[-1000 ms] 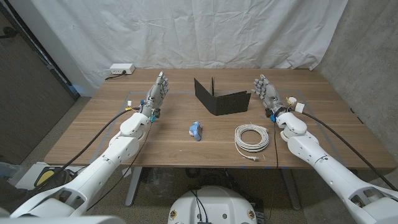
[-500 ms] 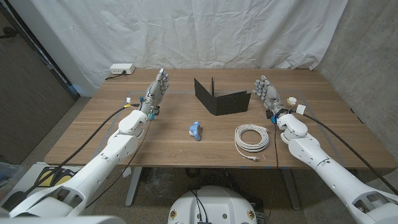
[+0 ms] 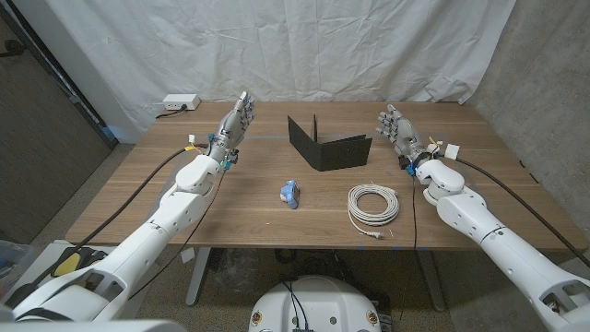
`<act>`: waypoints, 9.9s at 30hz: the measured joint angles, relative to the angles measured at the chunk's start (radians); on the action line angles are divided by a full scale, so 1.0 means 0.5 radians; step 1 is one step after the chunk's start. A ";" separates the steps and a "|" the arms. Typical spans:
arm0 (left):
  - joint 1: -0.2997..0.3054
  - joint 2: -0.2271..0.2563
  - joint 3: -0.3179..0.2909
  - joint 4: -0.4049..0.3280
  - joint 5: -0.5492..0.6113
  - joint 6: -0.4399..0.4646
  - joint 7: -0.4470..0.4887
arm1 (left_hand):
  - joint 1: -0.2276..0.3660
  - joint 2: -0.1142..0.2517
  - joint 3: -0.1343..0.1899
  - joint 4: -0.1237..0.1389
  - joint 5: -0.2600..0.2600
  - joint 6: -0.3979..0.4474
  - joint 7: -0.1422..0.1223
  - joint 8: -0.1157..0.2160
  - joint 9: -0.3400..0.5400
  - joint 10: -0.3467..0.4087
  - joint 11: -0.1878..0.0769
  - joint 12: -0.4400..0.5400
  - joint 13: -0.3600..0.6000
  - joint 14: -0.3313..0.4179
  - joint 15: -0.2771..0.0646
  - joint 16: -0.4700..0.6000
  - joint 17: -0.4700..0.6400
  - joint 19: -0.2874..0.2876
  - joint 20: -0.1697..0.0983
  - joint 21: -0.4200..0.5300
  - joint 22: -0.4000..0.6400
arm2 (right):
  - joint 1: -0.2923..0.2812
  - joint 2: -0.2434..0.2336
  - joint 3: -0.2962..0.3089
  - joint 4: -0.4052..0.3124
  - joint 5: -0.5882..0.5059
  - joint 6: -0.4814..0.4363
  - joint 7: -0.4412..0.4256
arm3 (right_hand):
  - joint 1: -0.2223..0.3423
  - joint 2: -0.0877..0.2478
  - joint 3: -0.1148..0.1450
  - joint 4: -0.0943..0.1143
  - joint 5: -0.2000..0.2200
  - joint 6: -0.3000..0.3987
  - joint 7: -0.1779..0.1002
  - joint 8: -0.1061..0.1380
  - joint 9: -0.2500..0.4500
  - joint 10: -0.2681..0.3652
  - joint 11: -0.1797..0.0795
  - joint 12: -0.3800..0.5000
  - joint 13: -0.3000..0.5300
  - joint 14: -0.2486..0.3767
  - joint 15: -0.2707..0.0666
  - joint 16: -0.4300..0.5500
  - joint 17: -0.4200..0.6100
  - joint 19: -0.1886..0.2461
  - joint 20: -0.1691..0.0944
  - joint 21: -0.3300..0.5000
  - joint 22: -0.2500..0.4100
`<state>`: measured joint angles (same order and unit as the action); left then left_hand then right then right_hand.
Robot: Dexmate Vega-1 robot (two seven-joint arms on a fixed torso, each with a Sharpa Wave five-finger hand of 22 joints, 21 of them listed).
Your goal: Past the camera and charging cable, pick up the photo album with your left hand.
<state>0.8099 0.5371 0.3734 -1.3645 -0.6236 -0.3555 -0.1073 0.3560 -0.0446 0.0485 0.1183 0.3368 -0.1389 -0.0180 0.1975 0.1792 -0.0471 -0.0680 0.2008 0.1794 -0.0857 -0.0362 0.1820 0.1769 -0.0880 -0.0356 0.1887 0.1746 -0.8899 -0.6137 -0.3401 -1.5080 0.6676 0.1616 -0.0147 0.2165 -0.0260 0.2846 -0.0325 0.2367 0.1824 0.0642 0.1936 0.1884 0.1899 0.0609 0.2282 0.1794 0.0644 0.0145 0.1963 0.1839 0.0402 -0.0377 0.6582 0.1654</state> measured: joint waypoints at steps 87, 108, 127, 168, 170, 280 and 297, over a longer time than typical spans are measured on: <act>-0.194 0.035 0.097 0.228 0.649 -0.495 0.210 | 0.316 0.074 0.052 -0.170 0.030 0.311 -0.096 0.057 0.010 0.276 -0.077 0.052 0.000 0.186 0.007 0.029 0.001 0.009 -0.007 0.016 0.000 | -0.165 0.131 0.022 -0.182 -0.059 0.140 -0.254 | 0.000 0.000 -0.012 -0.012 0.000 0.032 -0.011 0.000 0.000 0.042 -0.001 0.000 -0.001 0.043 0.007 0.000 0.000 0.025 0.004 -0.097 0.010; -0.097 0.079 0.045 0.079 0.867 -0.543 0.415 | 0.439 0.071 0.074 -0.241 0.037 0.365 -0.128 0.056 0.009 0.322 -0.100 0.052 0.000 0.216 0.001 0.028 0.001 0.015 0.000 0.016 -0.005 | -0.117 0.184 0.006 -0.103 -0.054 0.203 -0.206 | 0.000 0.000 -0.012 -0.012 0.000 0.032 -0.011 0.000 -0.001 0.041 0.000 0.000 -0.001 0.043 0.007 0.000 -0.001 0.025 0.004 -0.112 0.009; -0.112 0.077 0.063 0.035 1.105 -0.550 0.556 | 0.526 0.058 0.080 -0.296 0.053 0.393 -0.136 0.056 0.009 0.354 -0.111 0.052 0.000 0.227 0.011 0.019 0.001 0.015 -0.001 0.016 -0.005 | -0.137 0.171 0.020 -0.117 -0.039 0.207 -0.208 | -0.016 0.016 -0.020 -0.020 -0.011 0.032 -0.011 0.000 -0.001 0.041 0.000 -0.015 -0.001 0.043 0.007 0.000 -0.001 0.025 0.004 -0.140 0.009; -0.064 0.309 0.129 -0.487 1.778 -0.007 0.811 | 0.903 -0.128 0.046 -0.505 0.111 0.325 -0.247 0.015 0.019 0.202 -0.248 -0.011 0.009 0.074 0.006 -0.012 0.001 -0.105 0.104 -0.016 0.000 | -0.152 0.194 0.028 -0.111 -0.025 0.217 -0.233 | -0.016 0.016 -0.020 -0.020 -0.011 0.043 -0.021 0.000 -0.001 0.041 0.000 -0.015 -0.001 0.079 0.021 0.000 -0.001 0.047 0.004 -0.170 0.009; -0.063 0.320 0.133 -0.512 1.788 0.004 0.813 | 0.903 -0.129 0.046 -0.505 0.111 0.336 -0.258 0.015 0.019 0.210 -0.255 -0.011 0.009 0.074 0.006 -0.012 0.001 -0.112 0.111 -0.016 0.000 | -0.155 0.194 0.028 -0.115 -0.025 0.217 -0.235 | -0.016 0.016 -0.020 -0.020 -0.011 0.043 -0.021 0.000 -0.001 0.041 0.000 -0.015 -0.001 0.079 0.021 0.000 -0.001 0.047 0.004 -0.175 0.009; -0.299 0.629 0.458 -1.260 2.987 0.782 -0.012 | 0.984 -0.147 -0.175 -0.460 0.140 0.414 -0.387 0.035 0.018 0.293 -0.285 0.005 0.009 0.112 0.010 0.003 -0.004 -0.056 0.050 0.031 0.010 | -0.181 0.196 0.070 -0.182 0.082 0.178 -0.231 | -0.040 0.040 -0.038 -0.030 -0.011 0.064 -0.036 0.000 -0.001 0.070 0.014 -0.027 0.009 0.089 0.032 0.000 0.009 0.061 0.004 -0.283 0.009; -0.329 0.592 0.495 -1.280 3.097 0.817 -0.130 | 1.120 -0.054 -0.231 -0.450 0.148 0.932 -0.399 0.160 0.028 0.763 -0.297 0.061 0.025 0.323 0.000 0.034 -0.004 -0.052 0.053 0.025 0.009 | -0.216 0.179 0.089 -0.200 0.118 0.145 -0.239 | -0.048 0.047 -0.040 -0.028 -0.025 0.064 -0.036 0.000 -0.001 0.070 0.014 -0.027 0.009 0.089 0.032 0.000 0.009 0.061 0.004 -0.303 0.009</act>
<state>0.6455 0.8330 0.6208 -2.0043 0.9247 0.0529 -0.1723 0.9158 -0.0716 -0.0670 -0.1065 0.4106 0.3272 -0.2175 0.2774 0.1934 0.3346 -0.2163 0.2312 0.1919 0.0760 -0.0364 0.1992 0.1747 -0.1142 -0.0089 0.2010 0.1792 -0.9982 -0.5240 -0.2958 -1.6080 0.7268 0.2340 -0.1340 0.1927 -0.0023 0.2648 -0.0465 0.2243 0.2146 0.0464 0.1935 0.1880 0.2251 0.0679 0.2148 0.1838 0.1087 0.0306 0.1962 0.1884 0.0705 -0.0358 0.5065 0.1697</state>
